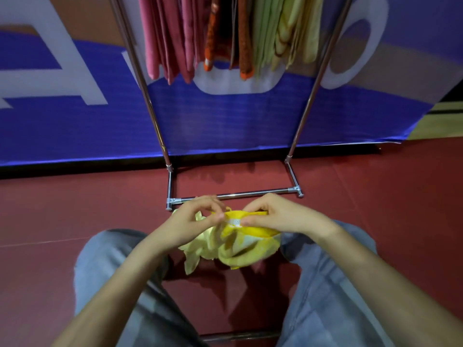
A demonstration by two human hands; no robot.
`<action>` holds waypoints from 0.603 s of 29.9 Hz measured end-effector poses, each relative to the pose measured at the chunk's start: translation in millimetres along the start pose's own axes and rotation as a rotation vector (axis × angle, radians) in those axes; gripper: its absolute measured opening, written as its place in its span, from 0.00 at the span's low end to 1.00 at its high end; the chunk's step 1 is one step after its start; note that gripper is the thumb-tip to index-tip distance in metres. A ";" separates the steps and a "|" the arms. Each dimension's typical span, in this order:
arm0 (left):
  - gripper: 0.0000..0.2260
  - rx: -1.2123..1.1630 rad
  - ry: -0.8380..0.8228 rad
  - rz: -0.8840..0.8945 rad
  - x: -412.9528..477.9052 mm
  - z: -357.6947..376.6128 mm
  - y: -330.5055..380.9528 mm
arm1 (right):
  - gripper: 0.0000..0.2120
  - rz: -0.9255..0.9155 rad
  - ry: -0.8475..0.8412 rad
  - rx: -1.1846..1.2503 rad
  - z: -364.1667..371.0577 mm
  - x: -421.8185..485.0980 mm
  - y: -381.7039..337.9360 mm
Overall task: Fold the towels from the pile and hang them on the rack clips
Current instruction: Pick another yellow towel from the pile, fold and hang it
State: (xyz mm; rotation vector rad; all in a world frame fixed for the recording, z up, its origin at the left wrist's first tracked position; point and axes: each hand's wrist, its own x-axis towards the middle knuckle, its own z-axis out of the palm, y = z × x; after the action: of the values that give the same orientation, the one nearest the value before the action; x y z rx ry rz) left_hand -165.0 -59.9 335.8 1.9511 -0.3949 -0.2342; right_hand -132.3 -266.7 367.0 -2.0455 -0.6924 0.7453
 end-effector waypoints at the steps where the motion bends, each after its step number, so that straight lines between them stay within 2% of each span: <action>1: 0.08 -0.014 -0.009 -0.028 -3.8 -3.1 3.0 | 0.09 0.006 -0.006 0.014 -0.6 -4.0 -2.5; 3: 0.07 0.005 -0.050 -0.062 -12.7 -6.6 8.1 | 0.06 0.004 -0.018 0.037 -0.4 -13.6 -9.7; 6: 0.08 0.061 -0.131 -0.109 -18.2 -9.6 9.3 | 0.08 0.004 0.004 0.045 -2.3 -19.5 -11.2; 10: 0.09 -0.051 -0.055 -0.175 -28.1 -18.1 15.5 | 0.15 0.032 0.026 -0.021 -4.5 -28.6 -6.0; 13: 0.11 -0.067 -0.069 -0.204 -30.0 -25.0 23.9 | 0.21 0.094 0.009 -0.045 -4.8 -28.7 4.6; 18: 0.13 -0.087 0.046 -0.259 -31.4 -40.7 31.5 | 0.18 0.161 0.030 -0.070 -8.3 -27.8 25.0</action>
State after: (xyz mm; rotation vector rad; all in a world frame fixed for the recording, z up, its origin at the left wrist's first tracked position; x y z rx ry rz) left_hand -185.5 -24.8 380.3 1.9157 -0.0988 -0.3670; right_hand -140.0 -302.9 357.1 -2.1917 -0.5480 0.7898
